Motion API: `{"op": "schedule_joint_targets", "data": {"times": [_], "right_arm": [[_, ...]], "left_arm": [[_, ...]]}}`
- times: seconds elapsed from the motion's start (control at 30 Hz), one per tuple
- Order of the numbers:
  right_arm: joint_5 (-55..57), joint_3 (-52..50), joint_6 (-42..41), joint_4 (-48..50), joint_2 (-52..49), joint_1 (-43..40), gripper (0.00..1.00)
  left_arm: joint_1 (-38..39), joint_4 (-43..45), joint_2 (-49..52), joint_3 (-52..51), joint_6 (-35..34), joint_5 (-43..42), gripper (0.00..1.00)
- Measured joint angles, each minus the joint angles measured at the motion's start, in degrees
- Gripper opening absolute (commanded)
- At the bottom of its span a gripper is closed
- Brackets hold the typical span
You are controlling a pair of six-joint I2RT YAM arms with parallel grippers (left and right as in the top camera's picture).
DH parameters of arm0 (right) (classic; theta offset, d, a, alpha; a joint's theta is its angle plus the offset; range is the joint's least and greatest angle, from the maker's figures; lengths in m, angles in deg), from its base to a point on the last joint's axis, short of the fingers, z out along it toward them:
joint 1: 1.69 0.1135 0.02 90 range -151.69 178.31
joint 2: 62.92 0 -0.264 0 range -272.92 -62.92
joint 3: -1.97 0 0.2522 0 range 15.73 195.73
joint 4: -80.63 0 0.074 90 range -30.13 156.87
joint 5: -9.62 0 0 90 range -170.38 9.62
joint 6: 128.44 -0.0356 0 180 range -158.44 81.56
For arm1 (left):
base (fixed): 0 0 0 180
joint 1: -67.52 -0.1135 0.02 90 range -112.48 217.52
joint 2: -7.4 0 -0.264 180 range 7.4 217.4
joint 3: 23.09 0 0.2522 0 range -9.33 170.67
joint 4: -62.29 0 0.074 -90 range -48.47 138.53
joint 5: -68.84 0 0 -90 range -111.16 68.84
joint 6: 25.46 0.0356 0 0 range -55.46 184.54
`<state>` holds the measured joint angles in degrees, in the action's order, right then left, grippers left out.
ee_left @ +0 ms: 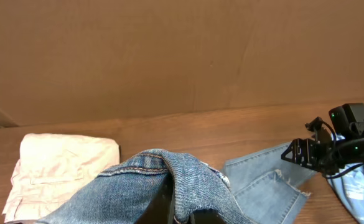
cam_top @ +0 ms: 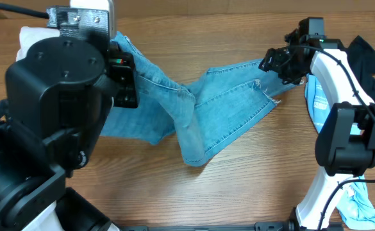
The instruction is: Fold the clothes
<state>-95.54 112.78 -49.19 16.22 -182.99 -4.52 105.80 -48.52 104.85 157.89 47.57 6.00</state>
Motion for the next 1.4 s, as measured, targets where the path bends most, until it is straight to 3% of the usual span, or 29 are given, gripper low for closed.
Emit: {"op": "schedule_joint_targets", "data": {"times": [0.1, 0.43, 0.57, 0.67, 0.73, 0.77, 0.9, 1.0, 1.23, 1.4], "right_arm": [[2.45, 0.00, 3.56, 0.11, -0.37, 2.36, 0.70], [5.79, 0.00, 11.72, -0.37, -4.72, 5.49, 0.70], [4.83, 0.00, 14.01, -0.24, -6.51, 5.49, 0.65], [3.82, -0.02, 14.86, 0.35, -7.87, 5.68, 0.38], [3.39, -0.04, 15.21, 0.81, -7.93, 6.10, 0.08], [3.34, -0.04, 15.28, 0.79, -7.96, 6.40, 0.04], [3.32, 0.61, 14.53, -0.68, -7.98, 6.60, 0.04], [3.15, 6.54, 14.16, -6.36, -8.02, 5.09, 0.04], [3.21, 36.65, 13.92, -25.68, -3.93, -3.02, 0.04], [3.10, 50.38, 13.29, -32.20, 2.03, -7.74, 0.04]], "left_arm": [[0.00, 0.00, 1.31, 0.00, 0.02, 0.17, 0.07], [0.00, -0.02, 2.82, 0.00, 0.28, 0.35, 0.08], [0.00, 0.00, 2.82, 0.00, 0.44, 0.37, 0.08], [0.00, 0.00, 2.82, 0.00, 0.44, 0.37, 0.08], [0.00, 0.00, 2.82, 0.00, 0.46, 0.39, 0.08], [0.00, 0.00, 2.82, 0.00, 0.46, 0.39, 0.08], [0.00, 0.00, 2.82, 0.00, 0.46, 0.59, 0.07], [0.00, 0.00, 2.82, 0.00, 0.46, 1.60, 0.05], [0.00, 0.55, 2.82, 0.00, 1.05, 9.77, 0.08], [0.00, 1.27, 2.67, 0.00, 2.40, 14.58, 0.09]]}}
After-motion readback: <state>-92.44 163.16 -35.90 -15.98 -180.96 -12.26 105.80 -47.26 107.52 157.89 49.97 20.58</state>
